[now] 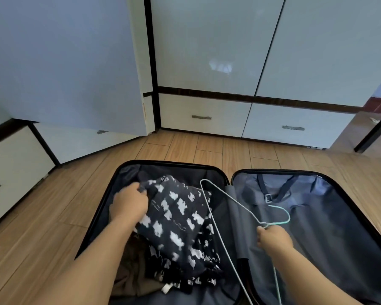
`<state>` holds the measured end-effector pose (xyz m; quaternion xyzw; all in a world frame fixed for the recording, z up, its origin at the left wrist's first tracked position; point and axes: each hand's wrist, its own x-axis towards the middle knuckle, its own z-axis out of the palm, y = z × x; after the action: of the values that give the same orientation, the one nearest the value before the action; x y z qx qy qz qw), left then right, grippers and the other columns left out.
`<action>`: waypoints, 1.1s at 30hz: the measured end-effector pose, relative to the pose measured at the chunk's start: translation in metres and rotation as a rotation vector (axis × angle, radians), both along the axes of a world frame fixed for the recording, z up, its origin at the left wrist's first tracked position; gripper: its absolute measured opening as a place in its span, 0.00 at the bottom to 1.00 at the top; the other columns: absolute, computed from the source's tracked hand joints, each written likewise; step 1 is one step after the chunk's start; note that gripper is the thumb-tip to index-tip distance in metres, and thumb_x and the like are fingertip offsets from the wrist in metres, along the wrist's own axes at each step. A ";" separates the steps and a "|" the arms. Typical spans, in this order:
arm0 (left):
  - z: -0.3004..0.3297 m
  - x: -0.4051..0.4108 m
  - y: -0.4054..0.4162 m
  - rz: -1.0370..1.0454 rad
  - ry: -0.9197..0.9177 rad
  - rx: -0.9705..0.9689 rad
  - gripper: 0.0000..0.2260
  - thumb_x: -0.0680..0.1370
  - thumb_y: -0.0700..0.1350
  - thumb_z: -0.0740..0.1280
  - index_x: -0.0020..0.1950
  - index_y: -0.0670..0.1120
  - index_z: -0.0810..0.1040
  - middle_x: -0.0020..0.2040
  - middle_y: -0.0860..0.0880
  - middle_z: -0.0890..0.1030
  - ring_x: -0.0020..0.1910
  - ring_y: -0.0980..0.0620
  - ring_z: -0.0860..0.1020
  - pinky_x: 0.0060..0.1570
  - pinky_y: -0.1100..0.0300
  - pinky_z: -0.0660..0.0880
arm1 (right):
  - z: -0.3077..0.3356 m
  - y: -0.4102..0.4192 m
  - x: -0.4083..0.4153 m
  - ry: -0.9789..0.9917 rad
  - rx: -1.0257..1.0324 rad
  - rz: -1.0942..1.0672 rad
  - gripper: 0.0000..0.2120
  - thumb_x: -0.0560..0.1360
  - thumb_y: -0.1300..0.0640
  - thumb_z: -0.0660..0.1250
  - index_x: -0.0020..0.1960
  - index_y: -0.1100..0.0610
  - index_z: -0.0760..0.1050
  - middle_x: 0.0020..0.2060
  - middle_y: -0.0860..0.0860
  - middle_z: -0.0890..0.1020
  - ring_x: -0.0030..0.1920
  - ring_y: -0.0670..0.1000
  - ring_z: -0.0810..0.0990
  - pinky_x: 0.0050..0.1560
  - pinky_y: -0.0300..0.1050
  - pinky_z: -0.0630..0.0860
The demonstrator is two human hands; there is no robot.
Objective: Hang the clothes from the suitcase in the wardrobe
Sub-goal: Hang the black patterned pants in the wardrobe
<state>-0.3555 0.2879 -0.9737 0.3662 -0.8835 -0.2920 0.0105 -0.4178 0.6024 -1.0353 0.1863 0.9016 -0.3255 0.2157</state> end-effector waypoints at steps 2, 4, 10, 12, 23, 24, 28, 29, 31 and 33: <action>0.023 -0.006 -0.003 0.071 0.213 0.098 0.09 0.82 0.47 0.57 0.55 0.48 0.75 0.54 0.44 0.78 0.51 0.43 0.75 0.53 0.48 0.74 | -0.001 -0.006 0.004 -0.005 0.037 0.037 0.15 0.72 0.47 0.63 0.35 0.58 0.72 0.42 0.61 0.79 0.45 0.58 0.78 0.46 0.46 0.74; 0.051 -0.008 0.001 0.099 0.420 0.277 0.08 0.82 0.45 0.57 0.55 0.48 0.75 0.53 0.47 0.78 0.50 0.47 0.75 0.54 0.50 0.73 | 0.009 -0.017 0.010 -0.021 0.103 0.095 0.14 0.79 0.52 0.60 0.41 0.60 0.76 0.46 0.60 0.80 0.52 0.58 0.80 0.43 0.42 0.69; 0.132 -0.005 0.020 0.028 0.837 0.529 0.10 0.82 0.45 0.60 0.45 0.58 0.77 0.50 0.52 0.81 0.53 0.51 0.79 0.57 0.48 0.76 | 0.011 -0.034 0.019 -0.094 0.084 0.089 0.23 0.75 0.47 0.68 0.58 0.65 0.73 0.50 0.58 0.80 0.53 0.59 0.81 0.49 0.45 0.76; 0.161 -0.001 0.020 0.047 1.010 0.680 0.10 0.81 0.43 0.61 0.47 0.55 0.78 0.50 0.51 0.83 0.52 0.51 0.81 0.54 0.52 0.78 | 0.012 -0.032 0.024 -0.109 0.104 0.084 0.25 0.71 0.48 0.73 0.57 0.64 0.69 0.44 0.56 0.78 0.51 0.58 0.81 0.48 0.47 0.78; 0.218 0.024 -0.001 0.181 1.236 0.836 0.13 0.77 0.47 0.69 0.61 0.47 0.79 0.49 0.50 0.85 0.46 0.54 0.84 0.44 0.60 0.80 | 0.017 -0.024 0.026 0.066 0.240 0.176 0.21 0.75 0.61 0.65 0.66 0.58 0.66 0.57 0.58 0.79 0.58 0.59 0.77 0.50 0.43 0.71; 0.217 0.023 0.002 0.206 1.227 0.845 0.12 0.78 0.45 0.68 0.61 0.45 0.79 0.47 0.49 0.84 0.43 0.55 0.84 0.39 0.63 0.80 | 0.017 -0.027 0.027 0.051 0.253 0.191 0.22 0.73 0.62 0.67 0.66 0.58 0.66 0.56 0.58 0.78 0.57 0.59 0.77 0.49 0.43 0.72; 0.204 0.020 0.019 0.194 1.214 1.011 0.09 0.80 0.39 0.63 0.59 0.43 0.78 0.45 0.46 0.84 0.38 0.53 0.84 0.35 0.62 0.78 | 0.022 -0.039 0.030 0.044 0.184 0.135 0.21 0.71 0.65 0.64 0.64 0.59 0.67 0.53 0.58 0.76 0.53 0.60 0.78 0.51 0.51 0.79; 0.200 0.020 0.020 0.172 1.193 1.028 0.08 0.81 0.39 0.62 0.58 0.44 0.78 0.45 0.46 0.84 0.37 0.54 0.84 0.35 0.62 0.78 | 0.028 -0.041 0.033 0.053 0.195 0.137 0.20 0.73 0.63 0.63 0.64 0.59 0.66 0.54 0.58 0.77 0.54 0.61 0.78 0.50 0.52 0.79; 0.195 0.020 0.024 0.143 1.157 1.057 0.07 0.81 0.39 0.61 0.55 0.45 0.78 0.44 0.47 0.83 0.37 0.54 0.83 0.35 0.62 0.79 | 0.039 -0.045 0.035 0.119 0.264 0.150 0.18 0.76 0.58 0.63 0.63 0.59 0.64 0.58 0.58 0.76 0.58 0.60 0.76 0.49 0.49 0.75; 0.196 0.019 0.029 0.113 1.139 1.067 0.06 0.81 0.39 0.62 0.53 0.45 0.78 0.42 0.48 0.84 0.38 0.54 0.84 0.35 0.62 0.79 | 0.058 -0.053 0.039 0.223 0.227 0.163 0.20 0.77 0.50 0.66 0.63 0.60 0.66 0.59 0.58 0.76 0.59 0.59 0.76 0.49 0.49 0.70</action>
<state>-0.3366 0.3166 -0.7781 0.1597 -0.4621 -0.8192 0.2997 -0.3789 0.5491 -0.9771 0.0986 0.9630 -0.2216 0.1173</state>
